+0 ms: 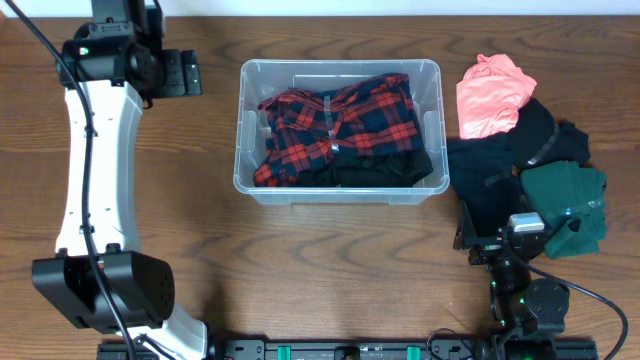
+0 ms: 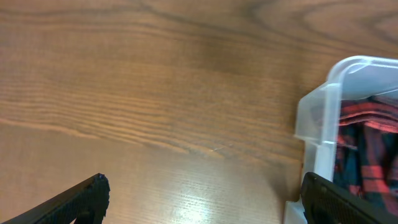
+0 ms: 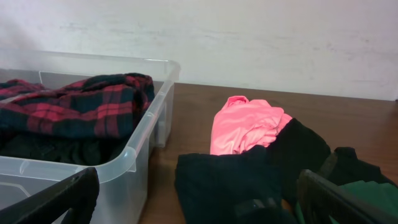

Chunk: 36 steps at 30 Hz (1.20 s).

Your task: Pack container

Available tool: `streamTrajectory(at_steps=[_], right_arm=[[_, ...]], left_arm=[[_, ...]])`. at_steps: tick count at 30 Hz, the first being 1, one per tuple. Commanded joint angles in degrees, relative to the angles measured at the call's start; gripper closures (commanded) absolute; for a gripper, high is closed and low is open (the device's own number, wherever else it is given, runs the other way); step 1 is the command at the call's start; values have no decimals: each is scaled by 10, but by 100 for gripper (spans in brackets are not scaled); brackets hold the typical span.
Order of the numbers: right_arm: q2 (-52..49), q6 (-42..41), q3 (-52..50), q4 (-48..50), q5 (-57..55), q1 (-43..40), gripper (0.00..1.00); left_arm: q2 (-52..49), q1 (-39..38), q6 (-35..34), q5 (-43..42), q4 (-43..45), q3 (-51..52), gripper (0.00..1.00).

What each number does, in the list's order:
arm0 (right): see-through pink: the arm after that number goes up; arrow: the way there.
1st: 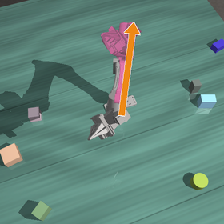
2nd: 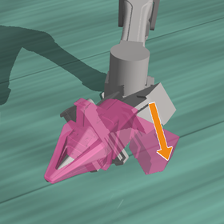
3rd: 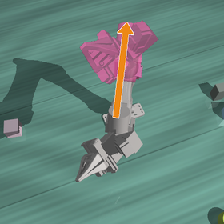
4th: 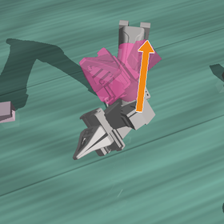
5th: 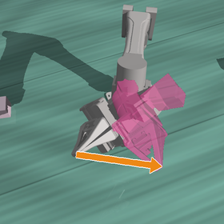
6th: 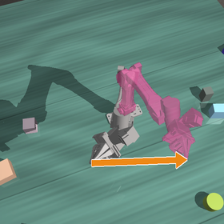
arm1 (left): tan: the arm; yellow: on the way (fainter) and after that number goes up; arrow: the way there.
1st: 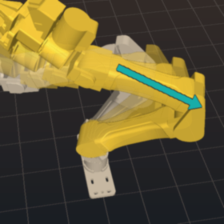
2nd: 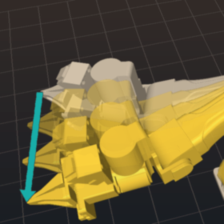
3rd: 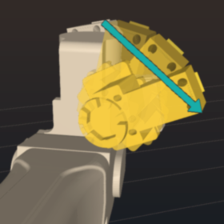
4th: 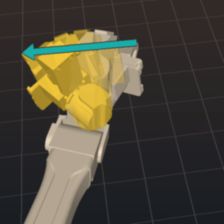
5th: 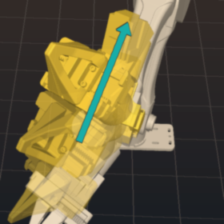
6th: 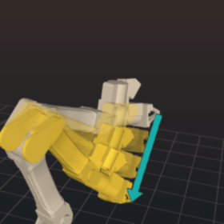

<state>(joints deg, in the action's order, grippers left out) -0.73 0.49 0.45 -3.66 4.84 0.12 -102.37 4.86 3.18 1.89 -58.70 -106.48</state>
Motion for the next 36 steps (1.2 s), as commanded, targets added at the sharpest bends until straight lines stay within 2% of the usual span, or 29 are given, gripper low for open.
streamTrajectory(at_steps=[1,8,15,19,29,32,36], right_arm=[[2,0,-1,-1,-6,-4,1],[2,-6,1,71,22,-4,1],[-55,-30,104,-12,19,-5,1],[-170,-8,236,-75,10,-5,1],[-563,41,628,-296,12,-5,1],[-636,7,682,-301,37,-5,1],[-695,0,695,-261,54,-5,1]], left_arm=[[-5,17,-5,3,-4,4,2],[-5,28,-5,3,-15,4,2],[-5,28,-5,3,-15,4,2],[-5,28,-5,3,-15,4,2],[-5,28,-5,3,-15,4,2],[-5,28,-5,3,-15,4,2],[-5,28,-5,3,-15,4,2]])
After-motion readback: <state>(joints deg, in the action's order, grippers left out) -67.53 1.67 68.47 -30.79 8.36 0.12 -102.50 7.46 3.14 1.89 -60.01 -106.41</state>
